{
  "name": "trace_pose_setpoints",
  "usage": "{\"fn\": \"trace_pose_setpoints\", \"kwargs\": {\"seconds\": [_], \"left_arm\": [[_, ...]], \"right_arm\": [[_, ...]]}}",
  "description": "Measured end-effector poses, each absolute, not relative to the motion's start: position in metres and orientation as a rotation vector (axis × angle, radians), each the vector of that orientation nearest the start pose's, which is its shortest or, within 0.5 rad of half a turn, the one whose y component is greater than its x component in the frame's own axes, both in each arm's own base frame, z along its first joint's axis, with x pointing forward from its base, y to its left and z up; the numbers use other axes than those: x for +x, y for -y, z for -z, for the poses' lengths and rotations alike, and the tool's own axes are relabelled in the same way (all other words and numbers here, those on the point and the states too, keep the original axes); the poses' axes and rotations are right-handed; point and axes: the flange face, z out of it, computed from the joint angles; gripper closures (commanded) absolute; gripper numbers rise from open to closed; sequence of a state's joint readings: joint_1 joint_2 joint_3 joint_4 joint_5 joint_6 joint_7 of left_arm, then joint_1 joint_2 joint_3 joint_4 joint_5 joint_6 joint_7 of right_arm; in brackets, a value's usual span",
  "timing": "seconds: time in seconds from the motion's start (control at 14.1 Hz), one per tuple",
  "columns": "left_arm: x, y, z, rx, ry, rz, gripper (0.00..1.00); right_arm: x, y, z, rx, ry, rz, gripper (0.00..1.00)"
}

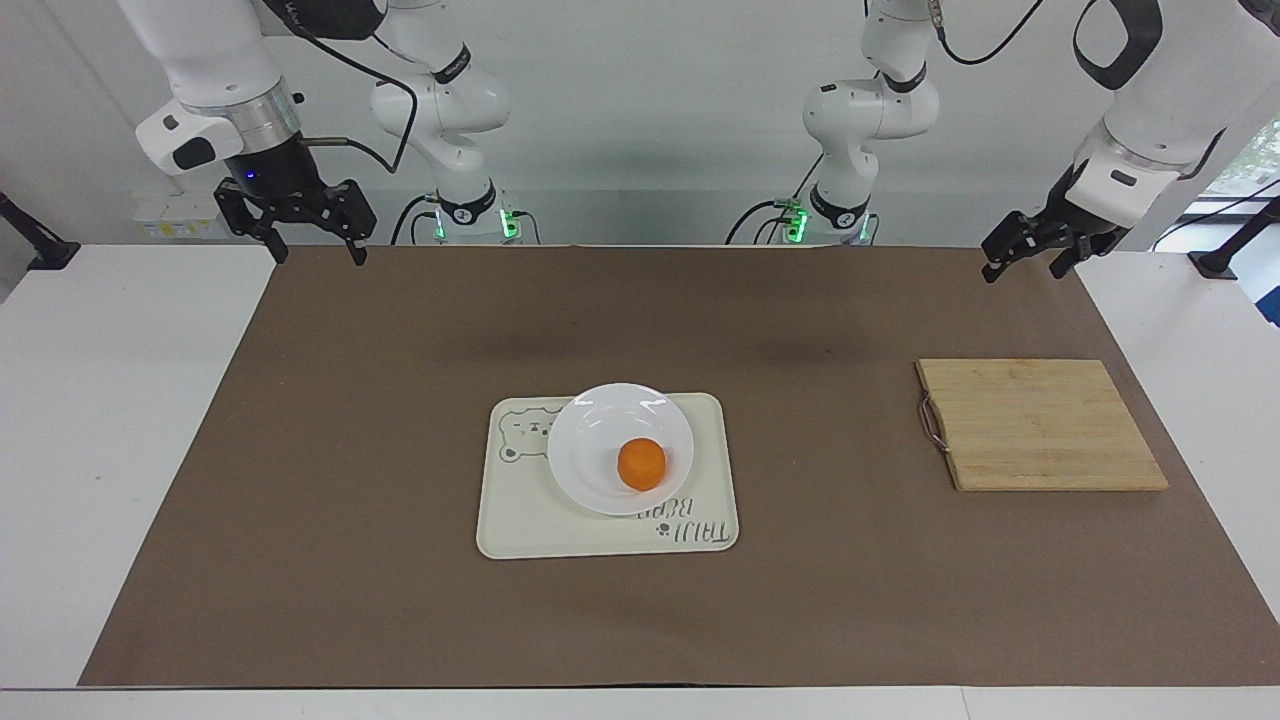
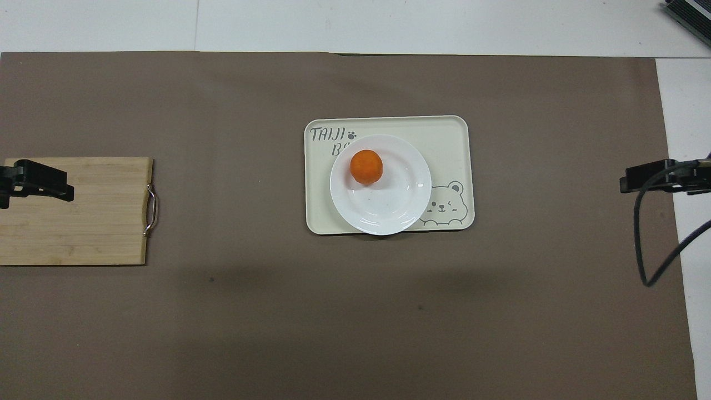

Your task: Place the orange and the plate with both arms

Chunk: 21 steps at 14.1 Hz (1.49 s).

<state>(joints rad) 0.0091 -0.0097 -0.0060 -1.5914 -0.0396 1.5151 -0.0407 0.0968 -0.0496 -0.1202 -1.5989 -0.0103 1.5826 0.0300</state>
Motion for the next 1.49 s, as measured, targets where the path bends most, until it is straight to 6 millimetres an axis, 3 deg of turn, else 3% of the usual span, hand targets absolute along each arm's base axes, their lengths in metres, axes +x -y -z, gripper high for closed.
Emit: {"fn": "trace_pose_setpoints", "kwargs": {"seconds": [0.35, 1.49], "left_arm": [[0.545, 0.0027, -0.6155, -3.177, 0.068, -0.107, 0.0], [0.545, 0.0028, -0.6155, -3.177, 0.068, -0.107, 0.0]], "right_arm": [[0.5419, 0.0188, -0.647, -3.146, -0.095, 0.046, 0.0], [0.5425, 0.0259, -0.6399, -3.142, -0.111, 0.03, 0.0]]}}
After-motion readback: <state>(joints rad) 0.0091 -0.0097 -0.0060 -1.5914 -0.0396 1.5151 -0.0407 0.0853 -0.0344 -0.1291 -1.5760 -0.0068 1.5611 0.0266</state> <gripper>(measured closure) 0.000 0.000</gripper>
